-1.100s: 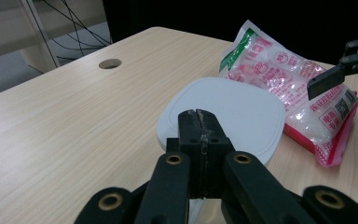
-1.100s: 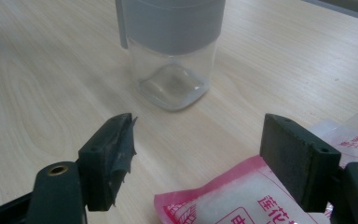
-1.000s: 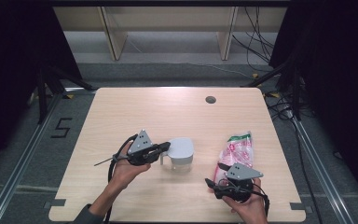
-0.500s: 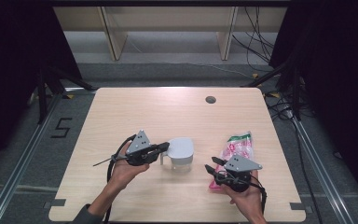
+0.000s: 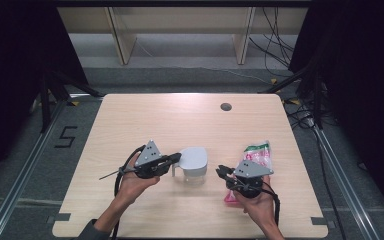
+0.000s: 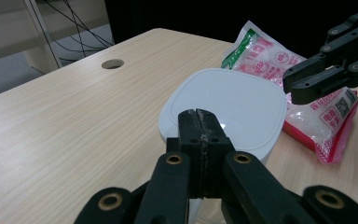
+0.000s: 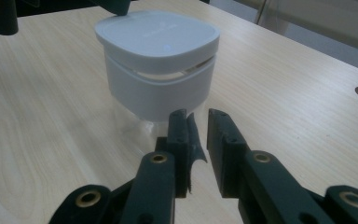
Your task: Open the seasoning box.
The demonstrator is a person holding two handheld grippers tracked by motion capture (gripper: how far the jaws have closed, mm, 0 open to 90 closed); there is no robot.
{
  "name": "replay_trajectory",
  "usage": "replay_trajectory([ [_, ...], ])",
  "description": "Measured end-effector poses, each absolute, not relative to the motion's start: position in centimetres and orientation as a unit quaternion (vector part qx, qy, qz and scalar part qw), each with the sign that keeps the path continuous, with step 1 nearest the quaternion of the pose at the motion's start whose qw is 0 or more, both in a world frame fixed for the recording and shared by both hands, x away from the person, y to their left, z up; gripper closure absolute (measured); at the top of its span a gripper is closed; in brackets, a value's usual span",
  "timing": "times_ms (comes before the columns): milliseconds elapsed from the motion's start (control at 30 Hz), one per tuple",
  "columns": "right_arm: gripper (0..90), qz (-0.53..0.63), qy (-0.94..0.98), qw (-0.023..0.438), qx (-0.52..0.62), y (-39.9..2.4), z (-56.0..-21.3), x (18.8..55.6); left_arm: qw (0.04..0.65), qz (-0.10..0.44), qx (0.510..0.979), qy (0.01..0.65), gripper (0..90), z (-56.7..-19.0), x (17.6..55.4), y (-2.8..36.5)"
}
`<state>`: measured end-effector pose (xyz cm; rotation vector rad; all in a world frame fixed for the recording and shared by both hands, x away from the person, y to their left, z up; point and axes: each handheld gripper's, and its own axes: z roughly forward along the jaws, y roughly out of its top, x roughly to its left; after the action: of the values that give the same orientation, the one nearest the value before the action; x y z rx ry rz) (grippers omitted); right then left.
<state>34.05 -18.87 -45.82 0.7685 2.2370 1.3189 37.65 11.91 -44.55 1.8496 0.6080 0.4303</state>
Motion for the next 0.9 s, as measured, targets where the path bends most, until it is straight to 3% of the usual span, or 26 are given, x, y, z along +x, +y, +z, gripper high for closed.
replay_trajectory([
  [333, 89.9, 0.484, 0.805, 0.213, 0.269, -18.4, -45.3, 34.7, 0.545, 0.181, 0.778, 0.255, 89.1, -44.7, 37.7, 12.1],
  [900, 90.0, 0.484, 0.808, 0.211, 0.261, -17.2, -44.7, 35.7, 0.544, 0.185, 0.78, 0.248, 89.1, -44.7, 37.7, 12.1],
])
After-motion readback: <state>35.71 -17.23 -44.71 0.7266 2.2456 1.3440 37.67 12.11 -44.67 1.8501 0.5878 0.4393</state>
